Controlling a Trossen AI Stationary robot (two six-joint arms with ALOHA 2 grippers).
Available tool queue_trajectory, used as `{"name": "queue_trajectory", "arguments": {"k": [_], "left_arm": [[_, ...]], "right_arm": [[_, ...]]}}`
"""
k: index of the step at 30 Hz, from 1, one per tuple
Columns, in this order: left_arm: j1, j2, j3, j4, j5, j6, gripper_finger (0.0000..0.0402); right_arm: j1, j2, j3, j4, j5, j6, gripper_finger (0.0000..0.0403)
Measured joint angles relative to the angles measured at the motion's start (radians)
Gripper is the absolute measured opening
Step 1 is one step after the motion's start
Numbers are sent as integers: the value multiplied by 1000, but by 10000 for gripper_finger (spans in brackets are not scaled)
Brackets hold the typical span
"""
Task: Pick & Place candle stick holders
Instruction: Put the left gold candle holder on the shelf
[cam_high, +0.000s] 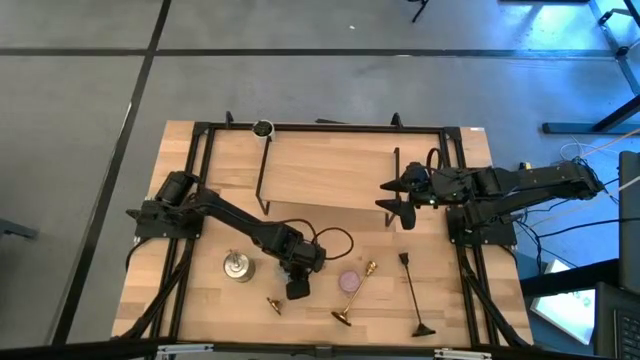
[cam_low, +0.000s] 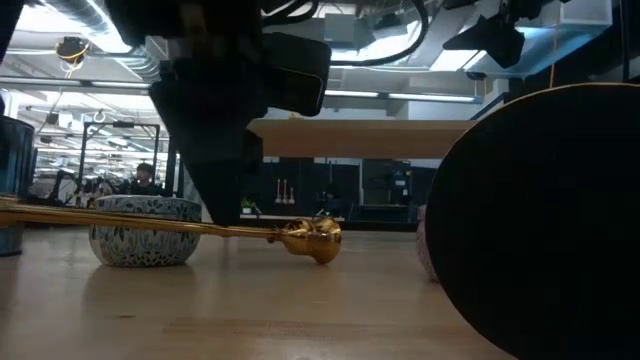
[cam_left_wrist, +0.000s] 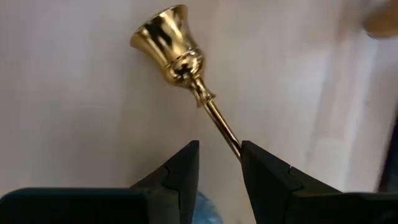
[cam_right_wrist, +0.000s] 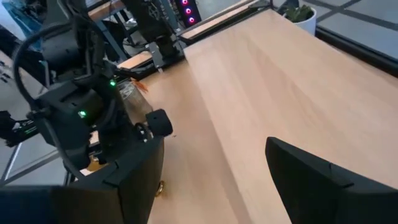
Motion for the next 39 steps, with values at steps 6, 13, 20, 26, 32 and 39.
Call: {"name": "queue_trajectory", "arguments": {"k": [6,13,20,26,32,39], "left_arm": [[-2,14,-4,12,13,1,114],[-2,15,-5,-21,70,-13,113],[-6,14,-5,-21,72,-14,75],[-6,14,-5,-26,87,9,12],[-13,-8,89,-67,19,68,11],[-48,-166,297,-120,-330,179,11]], "right_arm": [[20,0,0,-1,0,7,284],[23,0,0,-1,1,7,284],[23,0,0,-1,1,7,284],[23,0,0,0,3,3,284],[23,0,0,0,3,-1,284],[23,0,0,3,3,-1,284]]}}
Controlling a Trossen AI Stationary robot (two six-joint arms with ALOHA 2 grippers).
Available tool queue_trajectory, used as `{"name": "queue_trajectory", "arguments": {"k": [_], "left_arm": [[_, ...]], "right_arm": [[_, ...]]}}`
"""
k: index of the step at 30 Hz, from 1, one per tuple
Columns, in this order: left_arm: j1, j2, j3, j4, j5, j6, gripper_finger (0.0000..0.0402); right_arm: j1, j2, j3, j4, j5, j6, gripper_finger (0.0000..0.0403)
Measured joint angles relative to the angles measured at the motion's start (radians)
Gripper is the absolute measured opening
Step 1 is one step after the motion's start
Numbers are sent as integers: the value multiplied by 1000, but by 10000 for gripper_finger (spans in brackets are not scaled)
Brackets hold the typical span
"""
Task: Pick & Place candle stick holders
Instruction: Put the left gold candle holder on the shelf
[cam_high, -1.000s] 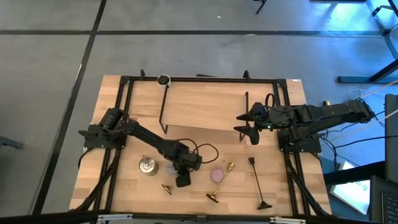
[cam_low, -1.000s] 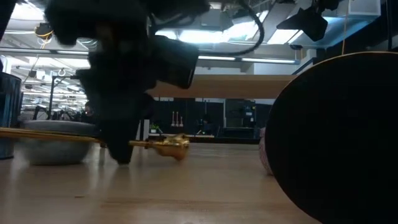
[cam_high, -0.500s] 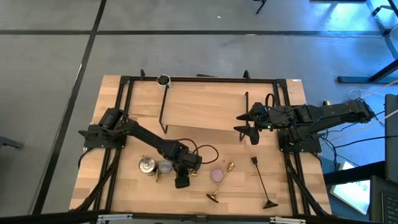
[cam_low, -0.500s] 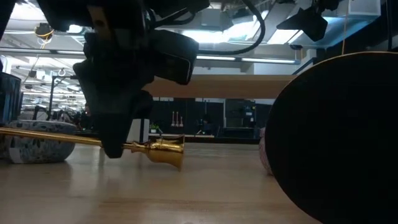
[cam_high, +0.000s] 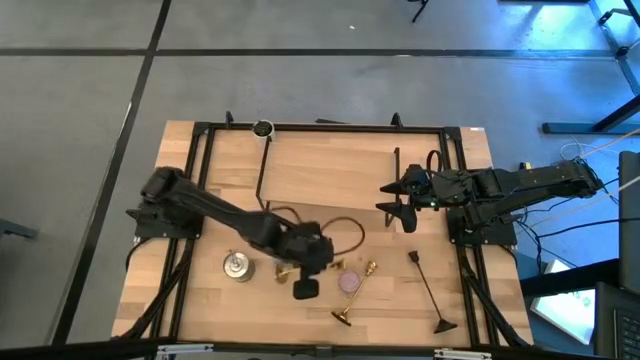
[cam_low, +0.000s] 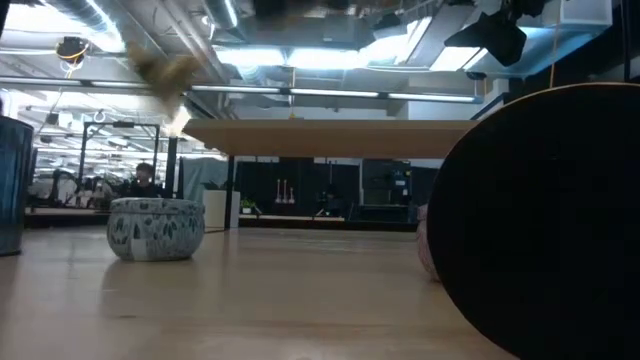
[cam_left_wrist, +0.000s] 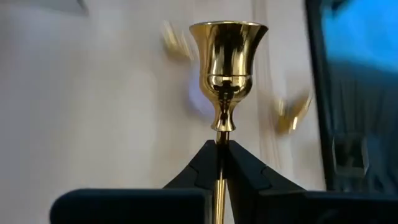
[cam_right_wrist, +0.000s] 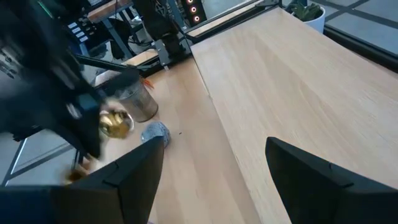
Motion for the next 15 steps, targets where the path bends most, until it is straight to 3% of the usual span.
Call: {"name": "queue_trajectory", "arguments": {"k": [5,9,12,15], "left_arm": [[-58,-194,29,23,-474,96,10],[-88,-338,-41,116,-866,240,10],[-70,-443,-145,254,-945,357,10],[-7,-543,-289,412,-820,411,10]], "right_arm": [[0,0,0,1,-1,-19,284],[0,0,0,0,-1,-23,284],[0,0,0,1,-2,-19,284],[0,0,0,0,-4,-26,284]]}}
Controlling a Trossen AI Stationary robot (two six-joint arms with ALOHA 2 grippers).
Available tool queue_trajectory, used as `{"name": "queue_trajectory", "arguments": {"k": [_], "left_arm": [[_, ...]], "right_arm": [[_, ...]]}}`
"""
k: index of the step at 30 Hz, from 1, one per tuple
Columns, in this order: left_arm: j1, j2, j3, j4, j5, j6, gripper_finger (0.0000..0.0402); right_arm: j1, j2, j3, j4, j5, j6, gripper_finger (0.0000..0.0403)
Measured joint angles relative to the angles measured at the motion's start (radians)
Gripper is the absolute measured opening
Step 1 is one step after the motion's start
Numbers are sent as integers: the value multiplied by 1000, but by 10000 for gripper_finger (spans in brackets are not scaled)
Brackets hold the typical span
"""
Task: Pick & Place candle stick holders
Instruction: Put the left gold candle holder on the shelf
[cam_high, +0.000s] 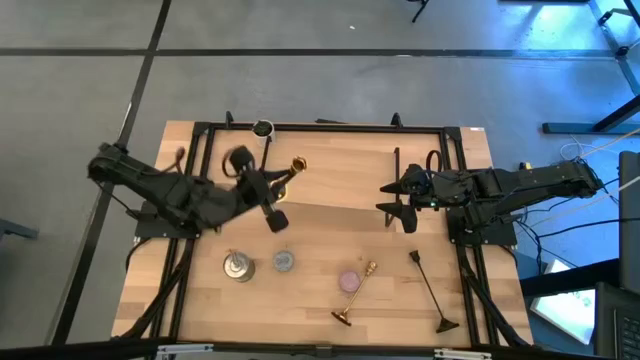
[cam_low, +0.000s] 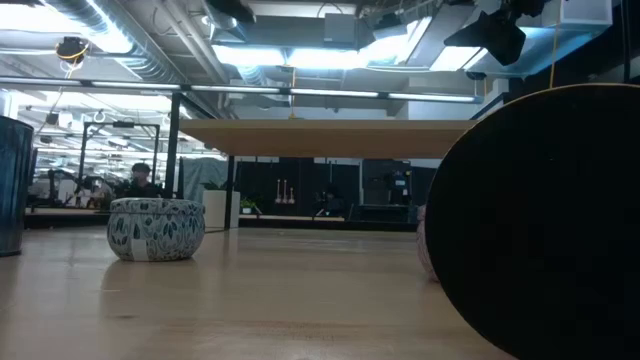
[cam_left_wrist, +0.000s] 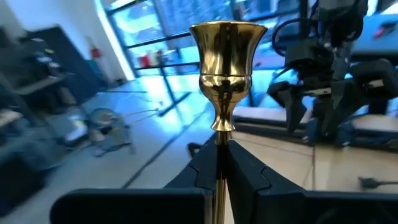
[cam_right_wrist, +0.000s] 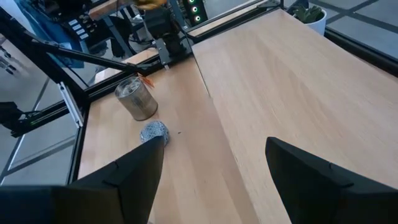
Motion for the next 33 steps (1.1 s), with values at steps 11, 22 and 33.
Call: {"name": "queue_trajectory", "arguments": {"k": [11,22,33], "left_arm": [[419,-219,-520,604,446,165,10],[760,-145,-753,1020,632,-98,10],[754,-49,-760,1064,614,-22,10]], "right_arm": [[0,0,0,119,-60,-202,284],[0,0,0,106,-60,-207,284],[1,0,0,87,-61,-194,284]]}}
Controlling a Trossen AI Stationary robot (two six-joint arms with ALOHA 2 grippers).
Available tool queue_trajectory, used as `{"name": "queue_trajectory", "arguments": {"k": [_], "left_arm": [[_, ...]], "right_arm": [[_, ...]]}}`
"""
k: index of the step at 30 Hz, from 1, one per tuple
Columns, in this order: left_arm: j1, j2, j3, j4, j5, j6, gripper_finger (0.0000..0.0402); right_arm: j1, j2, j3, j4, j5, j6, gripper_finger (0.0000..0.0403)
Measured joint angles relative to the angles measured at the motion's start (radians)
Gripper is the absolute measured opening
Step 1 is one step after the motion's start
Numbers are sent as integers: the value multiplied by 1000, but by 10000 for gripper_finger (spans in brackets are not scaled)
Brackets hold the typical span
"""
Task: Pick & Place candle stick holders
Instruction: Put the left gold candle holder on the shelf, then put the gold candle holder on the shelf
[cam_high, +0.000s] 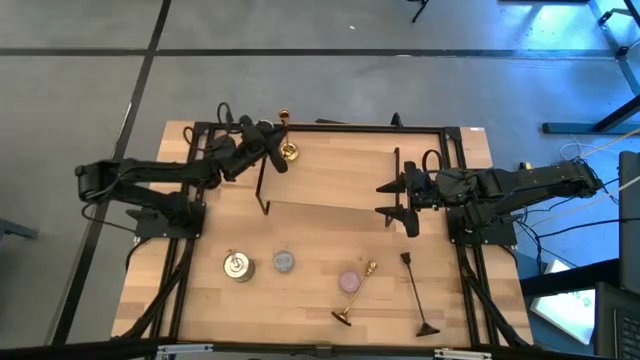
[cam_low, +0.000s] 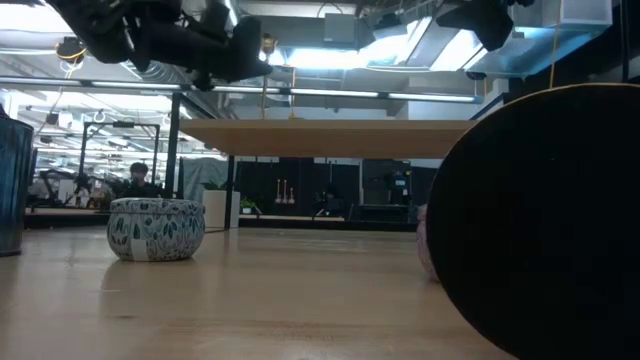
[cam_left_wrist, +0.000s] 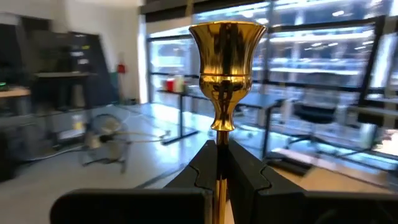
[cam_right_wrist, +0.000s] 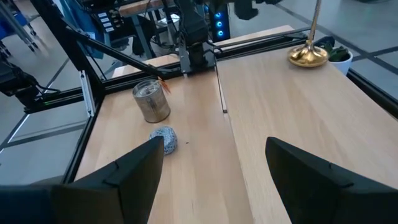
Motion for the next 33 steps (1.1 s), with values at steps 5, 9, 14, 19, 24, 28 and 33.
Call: {"name": "queue_trajectory", "arguments": {"k": [5,9,14,19,24,28,33], "left_arm": [[-1,12,-1,30,-10,11,10],[-1,13,-1,30,-22,-4,10],[-1,13,-1,2,-29,-6,10],[-1,13,-10,3,-44,-8,10],[-1,12,-11,-1,-44,-11,17],[-1,13,-13,-24,-38,-9,49],[-12,13,-13,-28,-77,-8,83]], "right_arm": [[0,0,0,3,0,-1,284],[0,0,0,1,0,-1,284],[9,0,0,-6,-2,-5,284],[30,0,0,-5,-2,-8,284],[37,0,0,-1,0,-8,285],[37,0,0,-1,1,-8,285],[37,0,0,-2,0,-8,285]]}}
